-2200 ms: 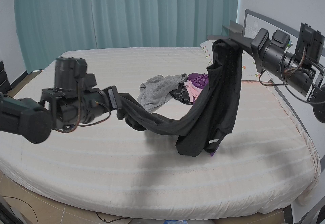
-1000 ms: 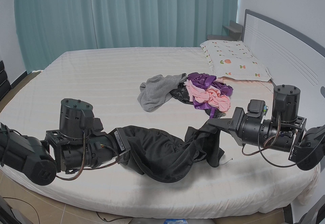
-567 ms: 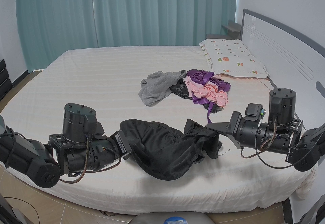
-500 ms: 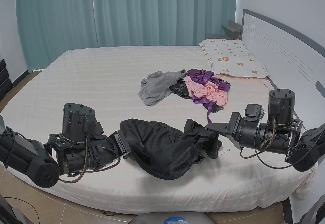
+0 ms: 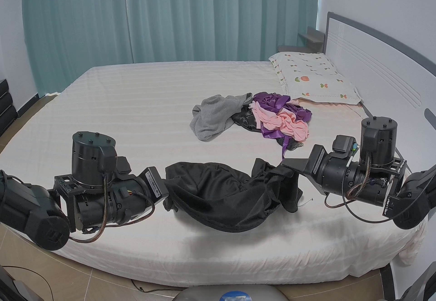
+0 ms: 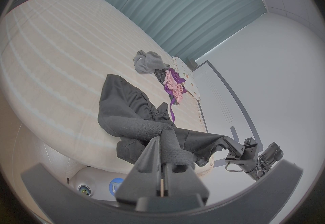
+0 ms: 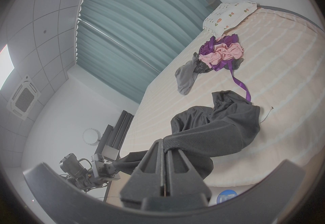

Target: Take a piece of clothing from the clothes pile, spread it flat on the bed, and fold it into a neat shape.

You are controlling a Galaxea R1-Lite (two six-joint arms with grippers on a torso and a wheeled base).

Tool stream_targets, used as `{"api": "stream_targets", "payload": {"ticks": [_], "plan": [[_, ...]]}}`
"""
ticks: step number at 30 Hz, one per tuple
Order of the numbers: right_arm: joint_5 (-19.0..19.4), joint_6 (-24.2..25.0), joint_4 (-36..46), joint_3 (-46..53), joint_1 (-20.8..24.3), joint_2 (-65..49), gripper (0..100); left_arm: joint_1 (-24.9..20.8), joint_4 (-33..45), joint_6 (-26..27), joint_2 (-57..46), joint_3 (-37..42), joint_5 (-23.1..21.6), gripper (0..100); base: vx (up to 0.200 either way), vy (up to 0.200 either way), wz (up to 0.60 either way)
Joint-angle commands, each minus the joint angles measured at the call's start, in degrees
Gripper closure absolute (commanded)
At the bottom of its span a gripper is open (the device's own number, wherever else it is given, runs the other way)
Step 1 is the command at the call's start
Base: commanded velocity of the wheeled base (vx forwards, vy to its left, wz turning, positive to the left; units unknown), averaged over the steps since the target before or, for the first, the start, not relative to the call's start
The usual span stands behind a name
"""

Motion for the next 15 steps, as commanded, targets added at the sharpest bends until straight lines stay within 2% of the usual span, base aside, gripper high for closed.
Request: {"api": "stream_targets", "payload": {"ticks": [1, 9, 15], "plan": [[-2.3, -0.2, 0.0, -0.7, 0.1, 0.3, 100, 0.3, -0.1, 0.0, -0.9, 0.0, 0.0, 100, 0.000, 0.200, 0.00], [-9.1, -0.3, 0.1, -3.4, 0.2, 3.2, 100, 0.3, 0.0, 0.1, -1.5, 0.0, 0.0, 100, 0.000, 0.200, 0.00], [-9.7, -0.2, 0.0, -3.6, 0.8, 3.5, 100, 0.3, 0.0, 0.1, -1.3, 0.0, 0.0, 100, 0.000, 0.200, 0.00]]}}
